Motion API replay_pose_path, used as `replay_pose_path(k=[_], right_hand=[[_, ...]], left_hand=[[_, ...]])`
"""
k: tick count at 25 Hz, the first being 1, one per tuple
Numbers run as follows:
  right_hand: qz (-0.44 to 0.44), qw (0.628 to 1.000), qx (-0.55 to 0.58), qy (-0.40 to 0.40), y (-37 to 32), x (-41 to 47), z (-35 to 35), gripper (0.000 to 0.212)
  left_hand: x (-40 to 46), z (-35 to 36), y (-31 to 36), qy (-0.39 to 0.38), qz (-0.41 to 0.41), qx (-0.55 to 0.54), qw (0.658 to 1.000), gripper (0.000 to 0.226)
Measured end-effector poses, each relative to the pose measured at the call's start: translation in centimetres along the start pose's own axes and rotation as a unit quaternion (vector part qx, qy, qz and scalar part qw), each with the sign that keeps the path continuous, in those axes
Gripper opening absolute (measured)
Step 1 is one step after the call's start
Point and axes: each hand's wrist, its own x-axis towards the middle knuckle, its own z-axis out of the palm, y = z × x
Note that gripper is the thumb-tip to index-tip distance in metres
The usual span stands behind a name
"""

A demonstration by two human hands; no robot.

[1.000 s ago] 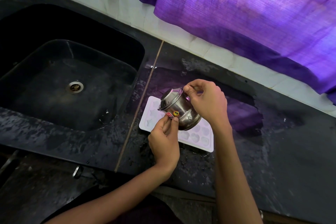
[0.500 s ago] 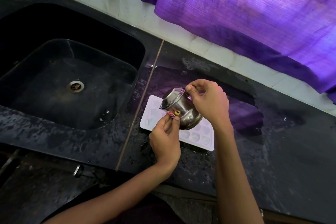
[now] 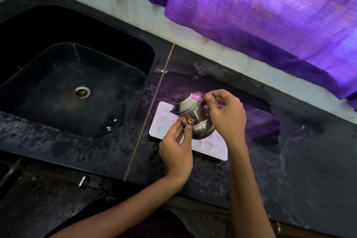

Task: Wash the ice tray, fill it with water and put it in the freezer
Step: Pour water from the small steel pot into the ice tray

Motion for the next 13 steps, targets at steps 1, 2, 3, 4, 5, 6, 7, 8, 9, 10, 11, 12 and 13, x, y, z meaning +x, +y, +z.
replay_pose_path(k=[1,2,3,4,5,6,7,8,9,10,11,12,13], right_hand=[[0.003,1.0,0.006,0.008,0.0,-0.3,0.0,0.009],[0.004,1.0,0.01,0.013,0.0,-0.6,0.0,0.01],[0.005,1.0,0.012,0.016,0.0,-0.9,-0.1,0.011],[0.006,1.0,0.013,0.017,0.0,-1.1,-0.1,0.012],[0.006,1.0,0.013,0.017,0.1,-1.3,-0.1,0.011],[0.006,1.0,0.013,0.016,0.1,-1.5,-0.1,0.011],[0.006,1.0,0.011,0.014,0.2,-1.6,-0.2,0.012],[0.006,1.0,0.009,0.01,0.2,-1.8,-0.2,0.012],[0.007,1.0,0.006,0.006,0.2,-1.8,-0.1,0.013],[0.01,1.0,0.002,0.001,0.2,-1.9,0.0,0.014],[0.012,1.0,-0.003,-0.002,0.1,-1.9,0.1,0.013],[0.013,1.0,-0.007,-0.005,0.1,-1.9,0.1,0.013],[0.014,1.0,-0.008,-0.007,0.1,-1.9,0.2,0.012]], left_hand=[[-0.1,-0.1,0.0,0.0,0.001,0.0,1.0,0.028],[-0.2,-0.1,0.0,0.001,0.001,0.001,1.0,0.027],[-0.4,-0.2,-0.1,0.0,0.002,0.003,1.0,0.027],[-0.6,-0.3,-0.2,-0.001,0.003,0.006,1.0,0.027],[-0.7,-0.4,-0.3,-0.001,0.004,0.009,1.0,0.027],[-0.9,-0.5,-0.3,-0.001,0.004,0.011,1.0,0.027],[-1.1,-0.6,-0.5,0.0,0.001,0.013,1.0,0.028],[-1.2,-0.7,-0.6,0.0,-0.002,0.015,1.0,0.029],[-1.2,-0.9,-0.7,-0.001,-0.006,0.017,1.0,0.029],[-1.3,-1.0,-0.8,-0.001,-0.01,0.018,1.0,0.029],[-1.5,-1.2,-0.9,0.0,-0.014,0.018,1.0,0.029],[-1.7,-1.3,-0.9,0.0,-0.016,0.018,1.0,0.028],[-1.8,-1.4,-0.9,0.002,-0.017,0.021,1.0,0.028]])
